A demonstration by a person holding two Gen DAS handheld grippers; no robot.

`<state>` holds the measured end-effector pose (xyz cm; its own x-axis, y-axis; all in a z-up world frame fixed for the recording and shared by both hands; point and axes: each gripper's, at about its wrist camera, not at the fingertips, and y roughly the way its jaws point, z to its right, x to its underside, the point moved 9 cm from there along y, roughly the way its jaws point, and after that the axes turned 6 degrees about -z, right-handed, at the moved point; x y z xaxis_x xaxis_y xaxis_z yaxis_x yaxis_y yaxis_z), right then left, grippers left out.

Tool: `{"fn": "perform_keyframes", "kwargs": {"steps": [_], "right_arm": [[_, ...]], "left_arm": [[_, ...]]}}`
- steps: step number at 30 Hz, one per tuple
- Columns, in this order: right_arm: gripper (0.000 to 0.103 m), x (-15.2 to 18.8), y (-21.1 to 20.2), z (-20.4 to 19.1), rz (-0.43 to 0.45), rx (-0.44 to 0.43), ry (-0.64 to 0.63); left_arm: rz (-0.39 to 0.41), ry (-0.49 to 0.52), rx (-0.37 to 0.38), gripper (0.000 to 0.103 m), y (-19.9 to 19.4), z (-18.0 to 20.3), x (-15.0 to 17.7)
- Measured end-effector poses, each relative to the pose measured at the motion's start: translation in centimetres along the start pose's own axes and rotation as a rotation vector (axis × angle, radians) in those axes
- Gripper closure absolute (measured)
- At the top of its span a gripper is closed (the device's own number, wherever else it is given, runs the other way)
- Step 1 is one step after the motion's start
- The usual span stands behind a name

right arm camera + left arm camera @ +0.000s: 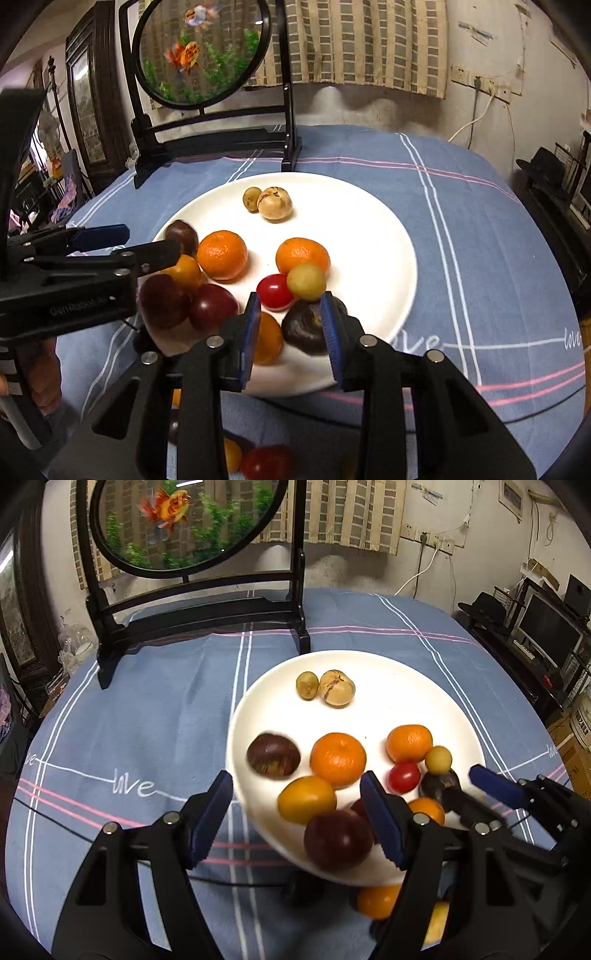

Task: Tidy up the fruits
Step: 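Carry a yellow fruit to the plate with the right tool while the left carries a dark plum, then grasp the large yellow-green fruit with the right tool while the left grasps a dark plum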

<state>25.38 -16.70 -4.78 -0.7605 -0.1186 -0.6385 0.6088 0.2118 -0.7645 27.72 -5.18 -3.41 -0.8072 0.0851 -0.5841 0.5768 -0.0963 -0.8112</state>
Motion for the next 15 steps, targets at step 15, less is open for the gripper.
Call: {"fn": "perform_keyframes", "kwargs": {"steps": [15], "right_arm": [[0.065,6.3,-5.9,1.2,-0.001,-0.015,0.036]], "left_arm": [[0.005,-0.048,-0.007,0.024,-3.2,-2.2,5.5]]}}
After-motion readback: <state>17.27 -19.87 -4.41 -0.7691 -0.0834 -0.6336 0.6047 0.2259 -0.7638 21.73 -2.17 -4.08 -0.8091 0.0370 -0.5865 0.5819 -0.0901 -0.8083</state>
